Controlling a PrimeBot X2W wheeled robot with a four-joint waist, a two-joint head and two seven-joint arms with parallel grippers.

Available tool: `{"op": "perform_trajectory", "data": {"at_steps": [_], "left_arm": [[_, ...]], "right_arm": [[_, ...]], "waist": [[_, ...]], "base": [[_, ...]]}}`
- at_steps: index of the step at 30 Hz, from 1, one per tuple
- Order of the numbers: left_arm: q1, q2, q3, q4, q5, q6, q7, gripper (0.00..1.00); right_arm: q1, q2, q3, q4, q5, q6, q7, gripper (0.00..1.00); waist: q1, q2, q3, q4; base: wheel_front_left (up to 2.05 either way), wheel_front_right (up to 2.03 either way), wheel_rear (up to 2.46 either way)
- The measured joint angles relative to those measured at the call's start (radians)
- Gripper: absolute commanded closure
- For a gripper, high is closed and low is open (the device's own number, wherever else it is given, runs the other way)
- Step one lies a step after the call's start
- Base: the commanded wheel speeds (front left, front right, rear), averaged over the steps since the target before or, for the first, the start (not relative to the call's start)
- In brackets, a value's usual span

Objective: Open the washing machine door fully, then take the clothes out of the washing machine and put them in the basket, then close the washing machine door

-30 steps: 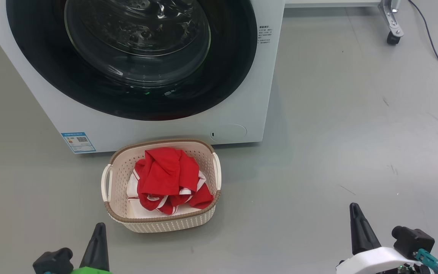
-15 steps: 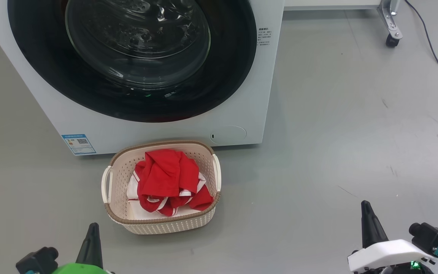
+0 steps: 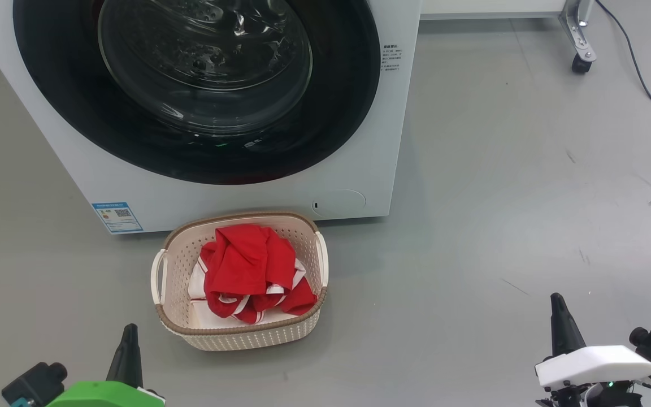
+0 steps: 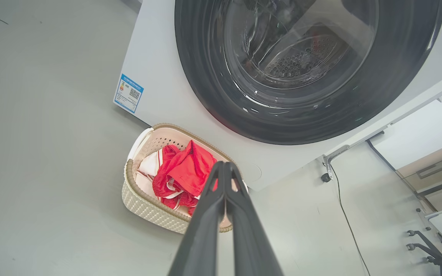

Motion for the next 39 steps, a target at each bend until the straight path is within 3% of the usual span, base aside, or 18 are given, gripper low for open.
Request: {"op": "perform_trajectory", "data": {"at_steps": [39], "left_arm": [[-0.073,0.011,0.079,0.011,-0.500,-0.027,0.130,1.00]], "right_arm": [[-0.086,-0.031,-0.083,0.040,0.531,0.027,0.114,1.00]], "waist": [[0.0000,0.0000,-0.023,-0.004]], "base": [[0.00,0.00,0.00]]}}
